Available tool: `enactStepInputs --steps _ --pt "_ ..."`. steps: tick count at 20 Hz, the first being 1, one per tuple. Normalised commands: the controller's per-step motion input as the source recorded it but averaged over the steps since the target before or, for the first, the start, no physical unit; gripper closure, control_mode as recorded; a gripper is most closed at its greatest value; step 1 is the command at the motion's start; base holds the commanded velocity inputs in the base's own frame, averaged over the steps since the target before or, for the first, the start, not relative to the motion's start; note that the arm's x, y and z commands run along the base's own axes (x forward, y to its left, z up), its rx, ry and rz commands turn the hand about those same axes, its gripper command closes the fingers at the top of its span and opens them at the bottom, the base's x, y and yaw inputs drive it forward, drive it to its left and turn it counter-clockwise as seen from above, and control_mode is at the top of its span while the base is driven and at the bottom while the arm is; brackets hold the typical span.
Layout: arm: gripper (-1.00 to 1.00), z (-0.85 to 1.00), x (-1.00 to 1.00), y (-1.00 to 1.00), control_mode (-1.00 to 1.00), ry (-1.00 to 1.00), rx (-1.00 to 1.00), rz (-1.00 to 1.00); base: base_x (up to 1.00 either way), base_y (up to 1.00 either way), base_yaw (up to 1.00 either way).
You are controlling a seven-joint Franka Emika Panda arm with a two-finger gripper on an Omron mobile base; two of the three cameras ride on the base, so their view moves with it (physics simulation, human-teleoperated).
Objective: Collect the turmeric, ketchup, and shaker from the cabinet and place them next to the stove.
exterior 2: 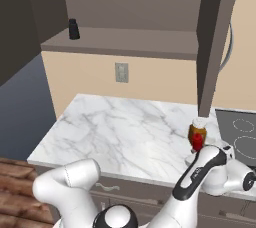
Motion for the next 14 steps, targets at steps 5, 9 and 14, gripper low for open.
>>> enactStepInputs --steps 5,9,14 --pt "1.0 -0.21 0.2 -0.2 -1.0 0.0 0.04 0.0 0.0 0.0 0.0" --pt "1.0 -0.12 0.12 -0.25 -1.0 0.0 0.03 0.0 0.0 0.0 0.0" --pt "1.0 -0.06 0.02 -0.17 -1.0 0.0 0.0 0.0 0.0 0.0 0.0"
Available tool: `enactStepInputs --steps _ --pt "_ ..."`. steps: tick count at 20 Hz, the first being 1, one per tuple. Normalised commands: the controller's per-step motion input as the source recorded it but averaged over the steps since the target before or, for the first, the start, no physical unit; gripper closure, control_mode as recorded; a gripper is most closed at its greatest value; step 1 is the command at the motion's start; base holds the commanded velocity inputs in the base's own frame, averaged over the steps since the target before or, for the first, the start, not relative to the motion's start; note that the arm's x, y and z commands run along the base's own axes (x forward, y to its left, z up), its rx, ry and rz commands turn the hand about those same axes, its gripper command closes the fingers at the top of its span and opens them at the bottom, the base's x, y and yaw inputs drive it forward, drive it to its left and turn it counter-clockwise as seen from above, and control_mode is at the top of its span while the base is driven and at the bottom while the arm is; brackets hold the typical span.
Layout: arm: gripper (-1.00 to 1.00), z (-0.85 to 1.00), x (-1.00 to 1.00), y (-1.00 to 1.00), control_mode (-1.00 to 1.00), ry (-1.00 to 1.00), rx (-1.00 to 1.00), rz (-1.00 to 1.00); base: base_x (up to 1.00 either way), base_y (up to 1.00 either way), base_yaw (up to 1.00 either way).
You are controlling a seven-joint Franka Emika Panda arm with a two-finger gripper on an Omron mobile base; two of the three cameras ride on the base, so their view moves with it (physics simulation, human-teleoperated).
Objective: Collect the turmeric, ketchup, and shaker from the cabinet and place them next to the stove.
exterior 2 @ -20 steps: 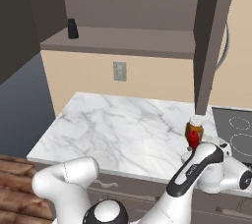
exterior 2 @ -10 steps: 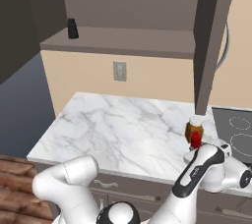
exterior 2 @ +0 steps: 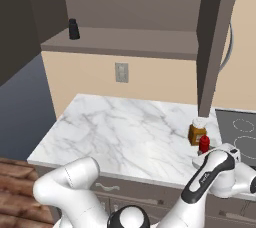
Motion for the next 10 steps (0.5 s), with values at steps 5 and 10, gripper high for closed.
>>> enactStepInputs --steps 5,10 --pt "1.0 -0.02 0.0 -0.04 -1.0 0.0 0.0 0.0 0.0 0.0 0.0" --pt "1.0 -0.12 0.0 0.0 -1.0 0.0 0.0 0.0 0.0 0.0 0.0"
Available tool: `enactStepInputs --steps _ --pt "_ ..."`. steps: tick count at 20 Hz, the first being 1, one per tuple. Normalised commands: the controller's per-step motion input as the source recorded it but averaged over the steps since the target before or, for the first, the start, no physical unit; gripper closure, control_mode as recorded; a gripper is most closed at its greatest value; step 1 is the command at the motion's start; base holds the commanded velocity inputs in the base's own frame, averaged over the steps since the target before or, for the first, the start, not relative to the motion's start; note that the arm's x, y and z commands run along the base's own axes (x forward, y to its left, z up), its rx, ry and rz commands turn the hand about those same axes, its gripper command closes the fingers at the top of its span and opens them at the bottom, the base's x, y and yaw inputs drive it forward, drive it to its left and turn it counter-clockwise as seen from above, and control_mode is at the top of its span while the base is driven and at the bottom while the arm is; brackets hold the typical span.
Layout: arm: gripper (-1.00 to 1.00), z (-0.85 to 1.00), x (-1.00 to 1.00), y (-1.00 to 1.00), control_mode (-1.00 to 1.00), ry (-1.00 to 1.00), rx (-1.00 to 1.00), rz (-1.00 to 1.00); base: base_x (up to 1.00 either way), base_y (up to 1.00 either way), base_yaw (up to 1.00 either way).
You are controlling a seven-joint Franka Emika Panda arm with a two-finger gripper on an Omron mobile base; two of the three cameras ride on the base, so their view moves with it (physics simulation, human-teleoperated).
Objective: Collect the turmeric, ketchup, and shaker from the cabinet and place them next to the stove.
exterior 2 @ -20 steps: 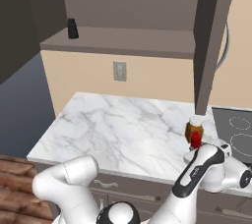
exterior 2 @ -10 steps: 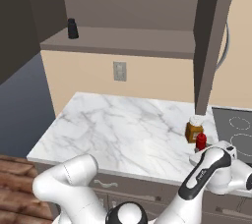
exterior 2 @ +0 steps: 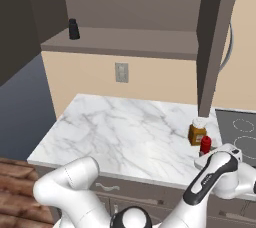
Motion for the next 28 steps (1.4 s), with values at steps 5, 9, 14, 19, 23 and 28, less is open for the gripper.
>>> enactStepInputs --steps 5,9,14,19,23,28 --pt "-1.0 -0.19 0.0 0.0 -1.0 0.0 -0.01 0.0 0.0 0.0 0.0" --pt "-1.0 -0.01 0.0 0.01 -1.0 0.0 0.0 0.0 0.0 0.0 0.0" --pt "-1.0 0.1 0.0 0.0 -1.0 0.04 0.0 0.0 0.0 0.0 0.0" --pt "-1.0 0.18 0.0 0.0 -1.0 0.06 0.0 0.0 0.0 0.0 0.0" --pt "-1.0 0.32 -0.04 0.0 -1.0 0.06 0.0 0.0 0.0 0.0 0.0" --pt "-1.0 0.54 -0.31 0.0 -1.0 0.01 0.0 0.0 0.0 0.0 0.0"
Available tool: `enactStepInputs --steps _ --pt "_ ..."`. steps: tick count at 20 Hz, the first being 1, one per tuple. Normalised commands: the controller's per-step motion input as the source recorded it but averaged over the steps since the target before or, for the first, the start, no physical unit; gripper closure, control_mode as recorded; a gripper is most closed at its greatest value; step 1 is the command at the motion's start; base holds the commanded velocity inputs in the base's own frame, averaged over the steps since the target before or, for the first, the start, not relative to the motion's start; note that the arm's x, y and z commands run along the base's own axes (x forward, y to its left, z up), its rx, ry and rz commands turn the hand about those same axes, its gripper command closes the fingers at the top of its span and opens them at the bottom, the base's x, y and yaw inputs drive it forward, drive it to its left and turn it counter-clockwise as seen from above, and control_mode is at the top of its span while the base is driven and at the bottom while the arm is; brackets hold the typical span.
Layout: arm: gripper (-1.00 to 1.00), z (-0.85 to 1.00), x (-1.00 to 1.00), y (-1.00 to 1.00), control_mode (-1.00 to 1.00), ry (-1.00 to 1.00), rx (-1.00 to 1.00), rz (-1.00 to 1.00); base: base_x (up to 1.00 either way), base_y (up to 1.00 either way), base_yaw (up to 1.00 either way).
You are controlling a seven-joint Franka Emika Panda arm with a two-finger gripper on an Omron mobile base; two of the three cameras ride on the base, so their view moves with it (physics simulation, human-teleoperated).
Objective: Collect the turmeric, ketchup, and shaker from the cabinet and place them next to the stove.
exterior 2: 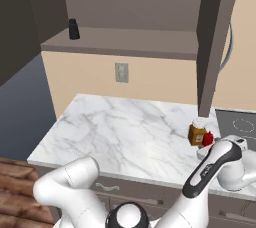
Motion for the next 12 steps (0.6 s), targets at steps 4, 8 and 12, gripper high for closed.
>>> enactStepInputs --steps 4,8,12 --pt "-1.0 0.59 -0.59 0.03 -1.0 0.0 0.0 -0.02 0.0 0.0 0.0" --pt "-1.0 0.38 -0.86 0.42 -1.0 -0.01 0.0 -0.07 0.0 0.0 0.0" --pt "-1.0 0.16 -0.91 0.96 -1.0 -0.03 0.0 -0.12 0.0 0.0 0.0"
